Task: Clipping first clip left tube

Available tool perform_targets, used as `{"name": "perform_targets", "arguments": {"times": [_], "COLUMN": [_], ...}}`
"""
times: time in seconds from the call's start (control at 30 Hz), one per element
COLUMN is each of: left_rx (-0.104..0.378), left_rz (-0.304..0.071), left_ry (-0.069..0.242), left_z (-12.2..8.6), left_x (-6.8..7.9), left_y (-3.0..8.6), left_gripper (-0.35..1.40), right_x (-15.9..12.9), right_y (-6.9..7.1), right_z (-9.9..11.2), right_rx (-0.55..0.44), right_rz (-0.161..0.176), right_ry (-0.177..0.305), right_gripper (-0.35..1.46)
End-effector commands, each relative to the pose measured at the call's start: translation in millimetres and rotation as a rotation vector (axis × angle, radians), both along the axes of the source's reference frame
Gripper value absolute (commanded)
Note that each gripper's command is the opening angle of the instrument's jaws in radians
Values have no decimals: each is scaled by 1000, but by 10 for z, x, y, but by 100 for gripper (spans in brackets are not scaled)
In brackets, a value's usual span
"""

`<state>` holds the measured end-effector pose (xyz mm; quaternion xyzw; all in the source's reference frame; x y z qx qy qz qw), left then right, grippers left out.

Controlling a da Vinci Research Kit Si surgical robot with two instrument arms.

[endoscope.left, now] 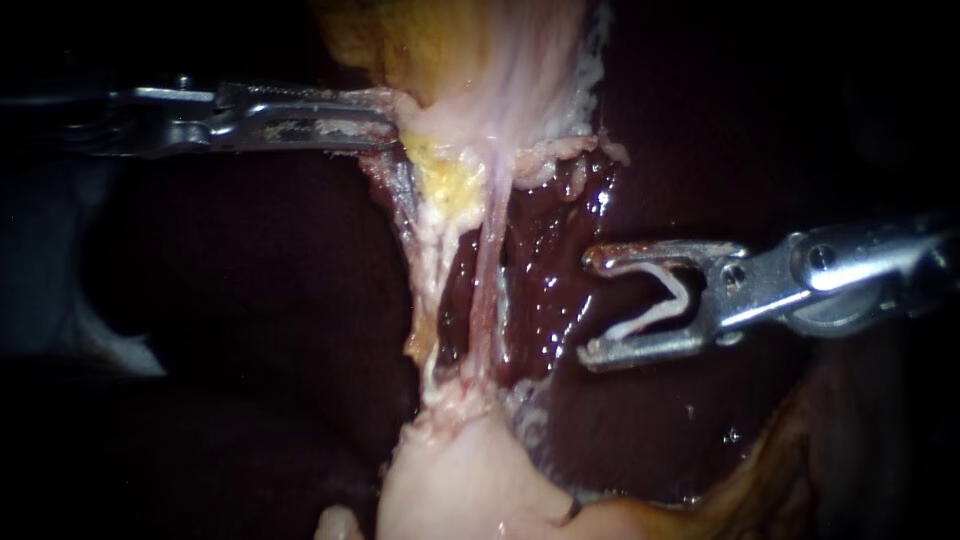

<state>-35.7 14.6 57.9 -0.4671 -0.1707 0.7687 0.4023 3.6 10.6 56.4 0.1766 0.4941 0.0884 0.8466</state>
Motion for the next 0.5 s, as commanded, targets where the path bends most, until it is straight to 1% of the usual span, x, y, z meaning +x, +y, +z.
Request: {"name": "perform_targets", "arguments": {"times": [0.03, 0.13, 0.2, 0.37, 0.43, 0.5], "left_rx": [1, 10, 15, 12, 12, 14], "left_rz": [1, 11, 10, -23, -35, -42], "left_ry": [-1, -10, -10, -21, -23, -25], "left_z": [-2, -14, -29, -72, -84, -94], "left_x": [2, 14, 27, 60, 67, 71], "left_y": [1, 4, 8, 14, 16, 20], "left_gripper": [-35, -35, -35, -35, -35, -35], "right_x": [0, 0, 0, 3, 8, 17], "right_y": [0, 0, 0, -2, -4, -6], "right_z": [0, 0, 0, -2, -4, -6], "right_rx": [0, 2, 2, 8, 11, 15], "right_rz": [0, -2, -2, -10, -13, -17], "right_ry": [0, 2, 2, 6, 8, 11], "right_gripper": [50, 50, 50, 50, 50, 50]}}
